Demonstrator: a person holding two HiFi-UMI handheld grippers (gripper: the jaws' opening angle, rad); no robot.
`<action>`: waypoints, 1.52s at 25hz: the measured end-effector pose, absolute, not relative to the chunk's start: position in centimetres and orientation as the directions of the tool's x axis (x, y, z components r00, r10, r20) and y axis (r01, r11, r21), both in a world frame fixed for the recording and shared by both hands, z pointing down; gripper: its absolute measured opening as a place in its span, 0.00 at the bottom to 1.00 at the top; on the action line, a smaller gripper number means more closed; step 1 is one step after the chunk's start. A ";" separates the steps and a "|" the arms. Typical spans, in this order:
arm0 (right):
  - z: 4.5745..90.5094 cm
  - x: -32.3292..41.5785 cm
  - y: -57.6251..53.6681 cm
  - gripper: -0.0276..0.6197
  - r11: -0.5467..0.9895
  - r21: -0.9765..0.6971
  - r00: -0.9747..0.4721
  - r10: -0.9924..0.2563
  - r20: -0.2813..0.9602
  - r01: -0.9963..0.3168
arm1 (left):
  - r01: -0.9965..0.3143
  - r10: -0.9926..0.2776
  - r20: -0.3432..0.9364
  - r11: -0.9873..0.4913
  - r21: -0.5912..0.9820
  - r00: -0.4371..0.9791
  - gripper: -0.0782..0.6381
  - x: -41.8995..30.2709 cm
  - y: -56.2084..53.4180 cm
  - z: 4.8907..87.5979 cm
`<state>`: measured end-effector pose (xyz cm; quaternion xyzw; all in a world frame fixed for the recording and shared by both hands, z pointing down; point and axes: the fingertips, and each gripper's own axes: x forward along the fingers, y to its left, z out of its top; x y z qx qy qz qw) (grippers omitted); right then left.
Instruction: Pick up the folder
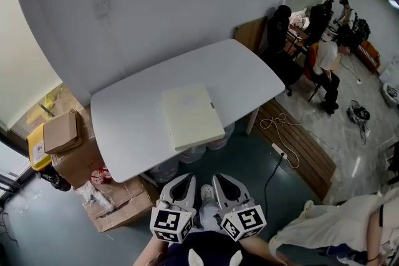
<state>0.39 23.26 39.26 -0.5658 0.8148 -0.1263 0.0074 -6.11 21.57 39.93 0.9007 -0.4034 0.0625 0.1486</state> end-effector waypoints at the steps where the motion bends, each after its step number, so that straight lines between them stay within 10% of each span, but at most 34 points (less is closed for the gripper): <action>1: 39.4 0.5 22.7 0.06 0.329 -0.219 -0.362 -0.922 0.133 -0.919 | -0.745 -0.707 0.234 -0.631 0.217 0.667 0.11 -5.9 21.1 40.0; 38: 41.9 5.3 7.1 0.06 0.421 -0.304 -0.487 -0.853 0.189 -0.855 | -0.793 -0.727 0.318 -0.557 0.246 0.609 0.11 -0.7 6.6 42.7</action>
